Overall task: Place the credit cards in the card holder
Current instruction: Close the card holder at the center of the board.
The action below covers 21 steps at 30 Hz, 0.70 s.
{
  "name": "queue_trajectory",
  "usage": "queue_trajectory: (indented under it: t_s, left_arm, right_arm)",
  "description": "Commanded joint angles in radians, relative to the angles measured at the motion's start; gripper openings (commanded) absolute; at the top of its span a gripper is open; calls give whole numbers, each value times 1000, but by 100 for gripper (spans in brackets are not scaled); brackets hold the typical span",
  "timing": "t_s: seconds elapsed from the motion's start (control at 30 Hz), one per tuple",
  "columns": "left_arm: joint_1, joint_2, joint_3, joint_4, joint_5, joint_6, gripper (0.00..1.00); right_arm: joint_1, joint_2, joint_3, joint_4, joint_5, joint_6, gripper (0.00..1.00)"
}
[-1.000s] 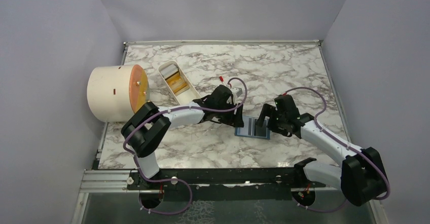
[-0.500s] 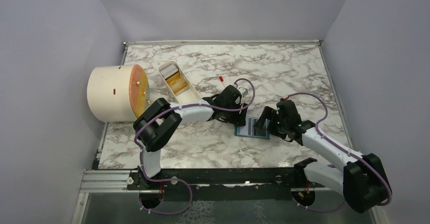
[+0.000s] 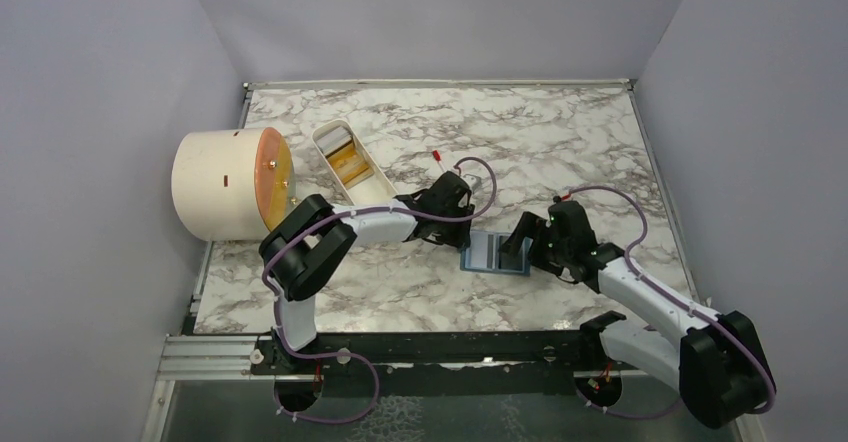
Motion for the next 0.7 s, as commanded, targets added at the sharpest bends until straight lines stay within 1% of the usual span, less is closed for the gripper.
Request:
queue_trajectory:
  t_s: [0.0, 0.13, 0.3, 0.47, 0.67]
  left_arm:
    - [-14, -18, -43, 35, 68, -56, 20]
    - [-14, -24, -56, 56, 79, -79, 12]
    - [-13, -31, -67, 67, 81, -92, 5]
    - [-14, -39, -84, 86, 91, -116, 2]
    - [-14, -50, -98, 101, 99, -137, 1]
  right_arm:
    - [-1, -30, 21, 8, -65, -13, 91]
    - [0, -77, 14, 9, -97, -5, 91]
    - [-1, -129, 22, 0, -114, -10, 90]
    - [-1, -150, 35, 2, -151, -8, 89]
    - [0, -139, 40, 49, -223, -15, 87]
